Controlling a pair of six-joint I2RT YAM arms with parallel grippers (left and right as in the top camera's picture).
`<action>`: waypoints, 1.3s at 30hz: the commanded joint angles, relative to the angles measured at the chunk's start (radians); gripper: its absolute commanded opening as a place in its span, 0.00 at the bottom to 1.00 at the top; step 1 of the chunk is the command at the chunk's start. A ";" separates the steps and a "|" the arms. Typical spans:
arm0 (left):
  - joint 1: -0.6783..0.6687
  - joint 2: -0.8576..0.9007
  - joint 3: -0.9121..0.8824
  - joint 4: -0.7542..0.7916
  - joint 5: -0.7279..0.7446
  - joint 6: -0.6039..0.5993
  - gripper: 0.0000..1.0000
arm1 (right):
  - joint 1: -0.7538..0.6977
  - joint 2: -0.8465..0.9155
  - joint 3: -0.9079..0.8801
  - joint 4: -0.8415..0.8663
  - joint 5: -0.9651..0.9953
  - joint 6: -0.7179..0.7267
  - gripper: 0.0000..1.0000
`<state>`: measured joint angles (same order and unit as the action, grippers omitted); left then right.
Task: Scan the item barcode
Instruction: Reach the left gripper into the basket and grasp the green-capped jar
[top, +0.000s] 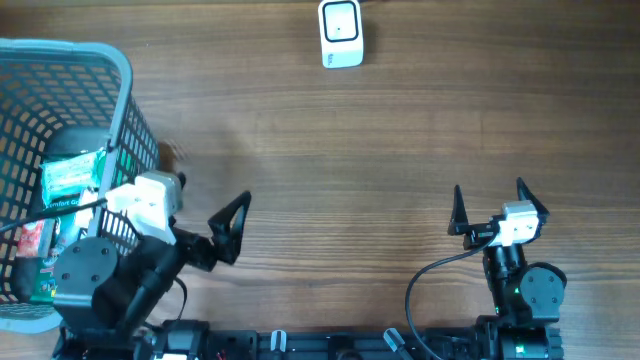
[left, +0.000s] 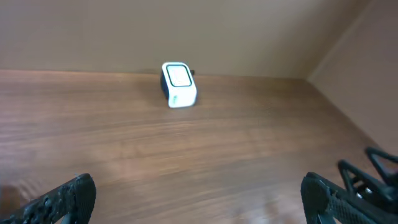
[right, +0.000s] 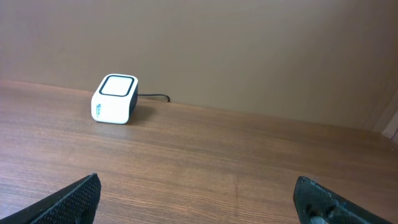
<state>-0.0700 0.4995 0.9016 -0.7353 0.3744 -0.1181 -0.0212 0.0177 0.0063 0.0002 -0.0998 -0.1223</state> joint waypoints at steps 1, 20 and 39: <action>0.005 0.008 0.013 -0.026 0.045 0.002 1.00 | 0.004 -0.004 -0.001 0.005 0.007 -0.008 1.00; 0.005 0.382 1.000 -0.565 -0.940 -0.482 1.00 | 0.004 -0.004 -0.001 0.005 0.007 -0.009 1.00; 0.005 0.705 0.999 -0.454 -1.104 -0.492 1.00 | 0.004 -0.004 -0.001 0.005 0.007 -0.009 1.00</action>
<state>-0.0700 1.2110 1.8908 -1.1950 -0.7097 -0.5945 -0.0212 0.0177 0.0063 0.0002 -0.0998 -0.1253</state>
